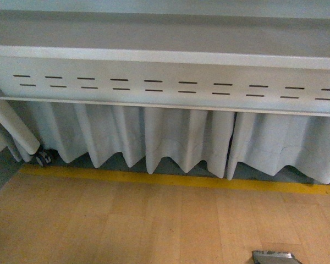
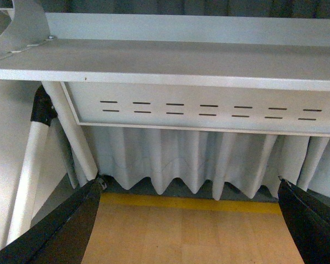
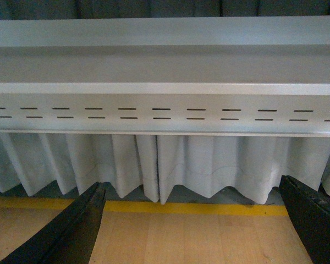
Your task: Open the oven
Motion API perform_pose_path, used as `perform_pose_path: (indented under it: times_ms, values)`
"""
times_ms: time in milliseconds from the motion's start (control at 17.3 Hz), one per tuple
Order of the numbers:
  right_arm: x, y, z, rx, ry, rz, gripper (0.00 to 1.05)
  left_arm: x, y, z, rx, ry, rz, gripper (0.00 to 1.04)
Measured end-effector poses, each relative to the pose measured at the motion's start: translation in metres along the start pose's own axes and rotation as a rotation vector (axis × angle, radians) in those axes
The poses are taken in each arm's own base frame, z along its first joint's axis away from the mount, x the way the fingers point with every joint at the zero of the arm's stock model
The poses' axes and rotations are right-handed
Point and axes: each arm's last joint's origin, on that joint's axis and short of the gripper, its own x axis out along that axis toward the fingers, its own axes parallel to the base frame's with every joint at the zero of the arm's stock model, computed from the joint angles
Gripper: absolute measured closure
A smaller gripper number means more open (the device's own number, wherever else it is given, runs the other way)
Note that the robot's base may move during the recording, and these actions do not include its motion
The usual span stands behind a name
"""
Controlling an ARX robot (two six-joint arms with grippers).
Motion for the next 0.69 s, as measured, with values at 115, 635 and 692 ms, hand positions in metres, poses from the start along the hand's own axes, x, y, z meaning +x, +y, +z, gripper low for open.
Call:
perform_pose_path:
  times_ms: [115,635,692]
  values:
    - [0.0000,0.0000,0.0000,0.000,0.000,0.000,0.06,0.0000,0.0000,0.0000,0.000,0.000,0.000,0.07]
    - [0.0000,0.0000,0.0000,0.000,0.000,0.000,0.06,0.0000,0.0000,0.0000,0.000,0.000,0.000,0.07]
    - [0.0000,0.0000,0.0000,0.000,0.000,0.000,0.06,0.0000,0.0000,0.0000,0.000,0.000,0.000,0.07]
